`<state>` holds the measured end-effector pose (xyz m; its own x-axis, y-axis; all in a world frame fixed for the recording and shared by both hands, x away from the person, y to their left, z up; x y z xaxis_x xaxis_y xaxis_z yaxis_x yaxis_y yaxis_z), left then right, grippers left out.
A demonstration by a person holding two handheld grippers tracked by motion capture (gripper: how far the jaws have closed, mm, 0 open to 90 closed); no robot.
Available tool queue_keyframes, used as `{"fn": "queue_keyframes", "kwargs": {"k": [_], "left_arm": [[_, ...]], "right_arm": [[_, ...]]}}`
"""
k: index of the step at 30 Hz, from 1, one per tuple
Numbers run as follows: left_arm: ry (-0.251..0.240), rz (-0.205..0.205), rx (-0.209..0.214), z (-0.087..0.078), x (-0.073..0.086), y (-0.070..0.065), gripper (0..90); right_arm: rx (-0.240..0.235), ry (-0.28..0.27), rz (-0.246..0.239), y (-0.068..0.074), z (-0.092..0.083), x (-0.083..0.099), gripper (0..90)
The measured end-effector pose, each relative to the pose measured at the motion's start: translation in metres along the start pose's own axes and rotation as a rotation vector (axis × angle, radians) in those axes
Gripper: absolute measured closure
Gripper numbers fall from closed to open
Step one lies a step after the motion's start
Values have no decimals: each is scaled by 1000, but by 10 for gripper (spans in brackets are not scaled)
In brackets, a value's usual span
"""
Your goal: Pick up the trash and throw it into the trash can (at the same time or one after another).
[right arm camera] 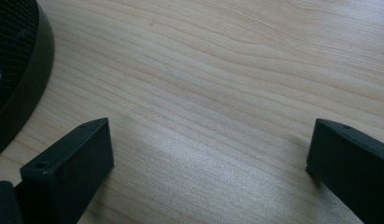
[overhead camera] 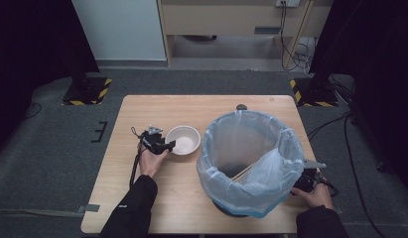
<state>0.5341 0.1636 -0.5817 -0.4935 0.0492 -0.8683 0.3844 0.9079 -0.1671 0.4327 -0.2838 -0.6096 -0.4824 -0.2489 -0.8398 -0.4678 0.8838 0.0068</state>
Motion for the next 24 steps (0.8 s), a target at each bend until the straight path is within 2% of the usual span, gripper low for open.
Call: {"fn": "queue_keyframes", "kwargs": {"k": [6,10,12,18,24], "left_arm": [[25,-15,-3,-4,0,-2,709],[8,-40,14,-7,-3,-6,760],[-3,-38,27,-9,-7,-10,783],[-64,-3,44,-22,-30,-18,826],[-102,91,45,-47,-49,-21,833]], "right_arm": [[0,0,1,0,0,0,8],[0,0,0,0,0,0,8],[0,0,1,0,0,0,8],[0,0,0,0,0,0,8],[0,0,0,0,0,0,8]]}}
Point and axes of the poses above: each handheld gripper's, and its own axes: z roughly forward along the jaws, x roughly out of its underside, y roughly to its left, the point moved 10 cm from there along z, roughly forward along the jaws, and after that the axes turned 12 degrees about -y, right-handed, at the moved point
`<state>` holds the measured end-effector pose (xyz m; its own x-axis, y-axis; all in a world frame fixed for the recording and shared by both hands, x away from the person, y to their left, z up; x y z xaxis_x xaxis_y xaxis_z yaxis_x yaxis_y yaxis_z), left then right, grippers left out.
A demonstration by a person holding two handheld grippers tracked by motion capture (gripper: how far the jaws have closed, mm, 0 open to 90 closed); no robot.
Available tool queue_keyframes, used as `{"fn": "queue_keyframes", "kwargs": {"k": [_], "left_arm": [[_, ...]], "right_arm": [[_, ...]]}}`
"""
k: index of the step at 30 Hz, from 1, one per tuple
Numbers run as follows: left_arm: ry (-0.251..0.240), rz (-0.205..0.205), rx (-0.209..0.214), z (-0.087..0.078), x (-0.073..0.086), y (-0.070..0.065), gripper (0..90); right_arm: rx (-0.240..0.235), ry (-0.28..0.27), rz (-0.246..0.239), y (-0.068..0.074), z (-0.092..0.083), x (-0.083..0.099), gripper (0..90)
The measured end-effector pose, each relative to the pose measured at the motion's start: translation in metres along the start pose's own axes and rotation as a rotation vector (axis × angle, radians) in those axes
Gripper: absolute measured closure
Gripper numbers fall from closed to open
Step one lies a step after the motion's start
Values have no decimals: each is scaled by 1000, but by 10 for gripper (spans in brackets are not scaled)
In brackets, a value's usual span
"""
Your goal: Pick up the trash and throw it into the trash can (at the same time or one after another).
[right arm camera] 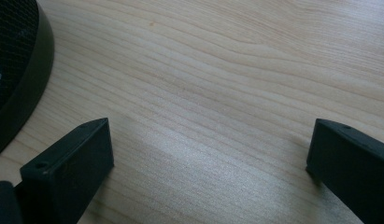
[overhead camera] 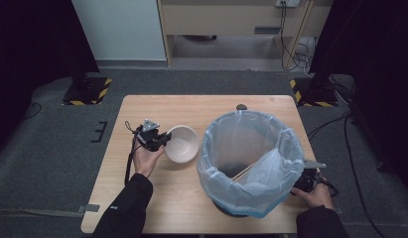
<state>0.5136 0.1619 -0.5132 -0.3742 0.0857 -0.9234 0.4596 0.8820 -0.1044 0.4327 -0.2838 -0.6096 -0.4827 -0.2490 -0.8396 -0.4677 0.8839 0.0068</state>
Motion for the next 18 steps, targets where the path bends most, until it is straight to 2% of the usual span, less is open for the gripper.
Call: {"fn": "queue_keyframes", "kwargs": {"k": [1,5,13,18], "left_arm": [[-5,15,0,-5,-2,1,832],[-45,32,-7,-23,-15,3,832],[-202,-28,-18,-63,-53,14,832],[-276,-33,-26,-79,-73,18,832]], "right_arm": [[0,0,0,0,0,0,8],[0,0,0,0,0,0,8],[0,0,0,0,0,0,8],[0,0,0,0,0,0,8]]}}
Point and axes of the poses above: each handheld gripper's, and its own axes: z roughly forward along the jaws, x roughly out of its underside, y roughly to its left, the point moved 10 cm from there along z, roughly forward along the jaws, and after that the axes turned 12 degrees about -y, right-handed, at the moved point
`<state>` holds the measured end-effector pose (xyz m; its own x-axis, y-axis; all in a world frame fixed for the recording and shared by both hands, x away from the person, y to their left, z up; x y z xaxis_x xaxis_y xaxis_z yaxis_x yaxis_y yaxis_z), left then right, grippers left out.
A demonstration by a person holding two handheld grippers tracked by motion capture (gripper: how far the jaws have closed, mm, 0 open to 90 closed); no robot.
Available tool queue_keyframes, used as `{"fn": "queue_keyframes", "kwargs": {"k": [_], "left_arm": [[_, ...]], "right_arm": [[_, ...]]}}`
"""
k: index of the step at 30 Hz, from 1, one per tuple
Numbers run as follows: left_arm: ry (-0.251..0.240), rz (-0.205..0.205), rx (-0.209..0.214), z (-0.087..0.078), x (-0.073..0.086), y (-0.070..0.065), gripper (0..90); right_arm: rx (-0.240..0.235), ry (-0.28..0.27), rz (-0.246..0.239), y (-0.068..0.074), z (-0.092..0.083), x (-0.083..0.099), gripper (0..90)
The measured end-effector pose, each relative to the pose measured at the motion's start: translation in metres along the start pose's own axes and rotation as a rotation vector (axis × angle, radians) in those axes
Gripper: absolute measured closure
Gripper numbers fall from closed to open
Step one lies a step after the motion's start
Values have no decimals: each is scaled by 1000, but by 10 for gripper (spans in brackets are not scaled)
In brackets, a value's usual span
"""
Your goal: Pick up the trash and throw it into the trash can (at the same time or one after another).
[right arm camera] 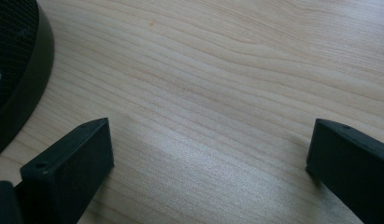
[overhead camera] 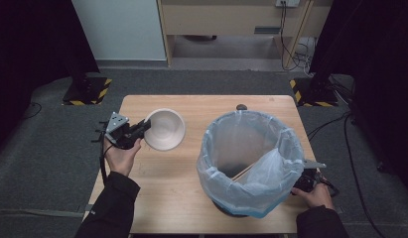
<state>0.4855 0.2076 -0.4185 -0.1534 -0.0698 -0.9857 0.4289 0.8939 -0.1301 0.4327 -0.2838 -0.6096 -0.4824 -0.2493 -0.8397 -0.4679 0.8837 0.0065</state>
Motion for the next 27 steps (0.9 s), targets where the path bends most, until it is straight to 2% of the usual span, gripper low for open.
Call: {"fn": "queue_keyframes", "kwargs": {"k": [7,12,13,14,21,27], "left_arm": [[-100,10,12,-15,-34,-7,831],[-191,7,42,-30,-62,-15,831],[-191,7,42,-30,-62,-15,831],[-215,5,51,-34,-70,-18,831],[-292,0,81,-49,-93,-28,830],[-342,-4,116,-59,-108,-40,831]], "right_arm": [[0,0,0,0,0,0,8],[0,0,0,0,0,0,8],[0,0,0,0,0,0,8],[0,0,0,0,0,0,8],[0,0,0,0,0,0,8],[0,0,0,0,0,0,8]]}}
Point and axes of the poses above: each handheld gripper's, and its own axes: z roughly forward along the jaws, x roughly out of its underside, y roughly to its left, the point moved 10 cm from there along z, roughly forward along the jaws, and after that the axes turned 12 degrees about -y, right-handed, at the moved point
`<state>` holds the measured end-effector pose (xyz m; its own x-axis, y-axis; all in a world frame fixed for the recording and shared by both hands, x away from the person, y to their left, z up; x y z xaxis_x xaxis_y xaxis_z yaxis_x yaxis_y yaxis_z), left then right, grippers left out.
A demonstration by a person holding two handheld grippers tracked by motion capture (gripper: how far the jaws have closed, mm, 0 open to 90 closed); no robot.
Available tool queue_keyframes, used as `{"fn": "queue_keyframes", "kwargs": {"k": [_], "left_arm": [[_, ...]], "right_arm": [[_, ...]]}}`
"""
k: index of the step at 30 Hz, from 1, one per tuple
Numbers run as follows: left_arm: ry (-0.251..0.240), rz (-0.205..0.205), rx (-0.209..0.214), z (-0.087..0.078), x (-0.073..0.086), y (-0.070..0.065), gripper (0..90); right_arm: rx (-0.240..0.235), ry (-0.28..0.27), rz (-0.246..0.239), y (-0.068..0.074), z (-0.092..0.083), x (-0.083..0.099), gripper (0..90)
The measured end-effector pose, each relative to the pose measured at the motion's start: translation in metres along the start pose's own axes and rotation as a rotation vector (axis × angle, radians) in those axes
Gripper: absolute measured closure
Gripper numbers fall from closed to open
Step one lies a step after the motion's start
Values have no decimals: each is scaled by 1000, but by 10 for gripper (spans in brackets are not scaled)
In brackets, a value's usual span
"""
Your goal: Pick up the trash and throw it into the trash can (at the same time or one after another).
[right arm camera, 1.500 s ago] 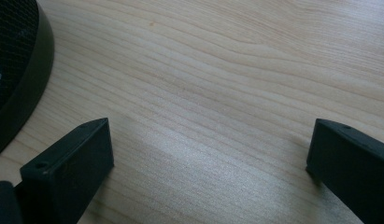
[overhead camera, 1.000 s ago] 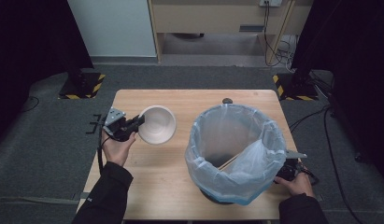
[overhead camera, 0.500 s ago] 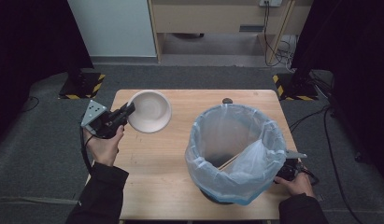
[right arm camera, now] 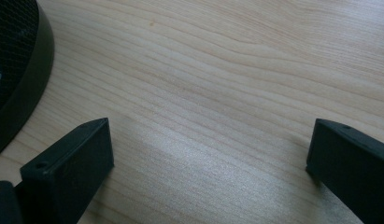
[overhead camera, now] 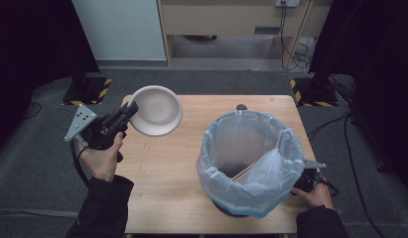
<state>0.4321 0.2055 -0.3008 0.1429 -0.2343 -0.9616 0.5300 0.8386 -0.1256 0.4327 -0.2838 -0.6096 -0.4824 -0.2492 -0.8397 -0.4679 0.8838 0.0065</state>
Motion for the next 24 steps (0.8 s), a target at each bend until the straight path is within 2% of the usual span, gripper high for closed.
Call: {"fn": "queue_keyframes", "kwargs": {"k": [9,14,18,24], "left_arm": [[-54,22,57,-3,-17,-24,831],[-81,22,78,-4,-25,-34,830],[-101,5,109,-6,-32,-43,830],[-122,23,147,-9,-40,-60,831]], "right_arm": [[0,0,0,0,0,0,8],[0,0,0,0,0,0,8],[0,0,0,0,0,0,8],[0,0,0,0,0,0,8]]}}
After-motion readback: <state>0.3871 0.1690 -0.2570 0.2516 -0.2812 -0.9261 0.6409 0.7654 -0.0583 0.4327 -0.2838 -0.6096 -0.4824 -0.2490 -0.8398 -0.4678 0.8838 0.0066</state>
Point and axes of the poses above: each handheld gripper's, and its own axes: z roughly forward along the jaws, x roughly out of its underside, y roughly to its left, the point moved 10 cm from there along z, roughly forward along the jaws, and after that the axes turned 12 degrees about -y, right-handed, at the moved point
